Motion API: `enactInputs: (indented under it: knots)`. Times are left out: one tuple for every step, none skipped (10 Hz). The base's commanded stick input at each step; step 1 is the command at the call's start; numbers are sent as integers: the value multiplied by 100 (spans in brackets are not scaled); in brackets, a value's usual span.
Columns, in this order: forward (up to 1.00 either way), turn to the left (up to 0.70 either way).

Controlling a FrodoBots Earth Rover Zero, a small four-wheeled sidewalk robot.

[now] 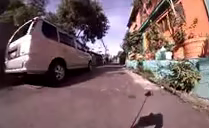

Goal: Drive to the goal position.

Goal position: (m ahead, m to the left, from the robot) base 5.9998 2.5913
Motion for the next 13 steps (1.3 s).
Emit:
enactInputs:
  knots:
    - [100, 0]
    - [100, 0]
    - [100, 0]
    - [100, 0]
    - [100, 0]
    - [100, 0]
    - [100, 0]
    - [100, 0]
    - [100, 0]
    - [100, 0]
    - [100, 0]
    - [100, 0]
    - [100, 0]
